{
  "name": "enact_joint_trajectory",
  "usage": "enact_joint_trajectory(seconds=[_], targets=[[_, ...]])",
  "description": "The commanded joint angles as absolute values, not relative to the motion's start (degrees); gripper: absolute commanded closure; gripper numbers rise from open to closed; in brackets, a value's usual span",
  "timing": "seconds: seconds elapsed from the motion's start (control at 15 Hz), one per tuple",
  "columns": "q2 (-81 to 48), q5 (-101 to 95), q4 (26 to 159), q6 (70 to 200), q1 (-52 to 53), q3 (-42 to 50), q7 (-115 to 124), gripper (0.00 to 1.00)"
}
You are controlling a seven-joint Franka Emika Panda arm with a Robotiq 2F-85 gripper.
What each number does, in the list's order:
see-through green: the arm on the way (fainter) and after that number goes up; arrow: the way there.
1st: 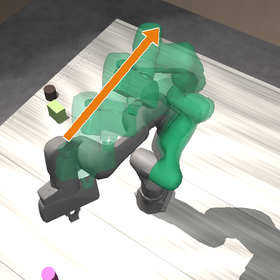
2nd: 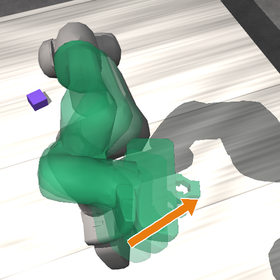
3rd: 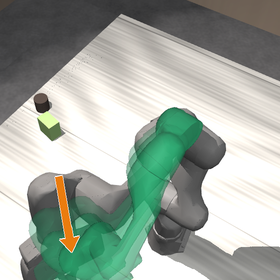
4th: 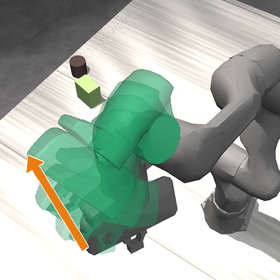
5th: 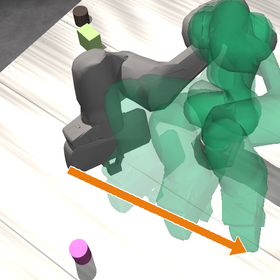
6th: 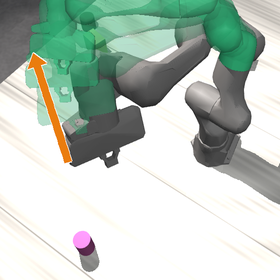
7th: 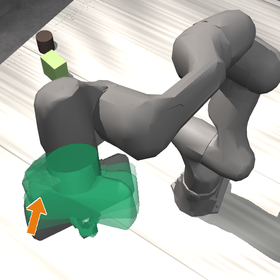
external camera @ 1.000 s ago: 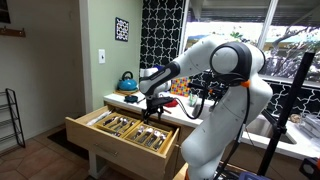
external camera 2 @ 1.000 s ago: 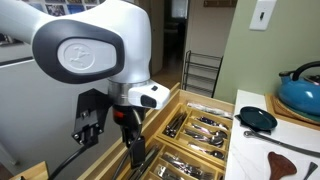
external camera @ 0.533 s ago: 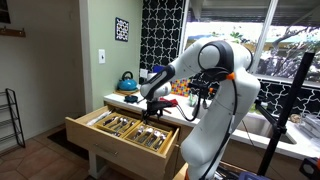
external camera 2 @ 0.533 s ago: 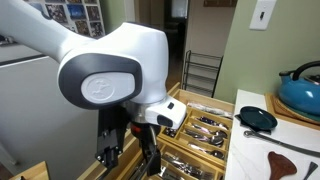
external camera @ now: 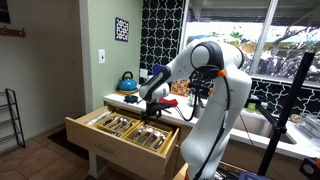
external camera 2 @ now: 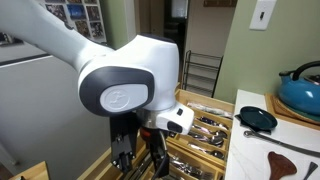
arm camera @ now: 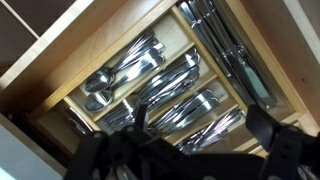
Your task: Remove a spoon from the middle compartment of the opened drawer and put it on the counter top, Remove a fork from the middle compartment of the drawer and put it on the counter top
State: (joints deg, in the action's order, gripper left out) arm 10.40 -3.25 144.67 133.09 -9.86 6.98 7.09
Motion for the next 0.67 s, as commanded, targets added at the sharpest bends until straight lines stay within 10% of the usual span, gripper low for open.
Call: enact_joint_trajectory(seconds=[0.0,0.6], targets=[[9.16,-1.77,143.59,133.6,-9.4,7.31,6.71,0.0],[-10.31,2.36,125.03,140.28,-5.58,4.85,5.58,0.0]])
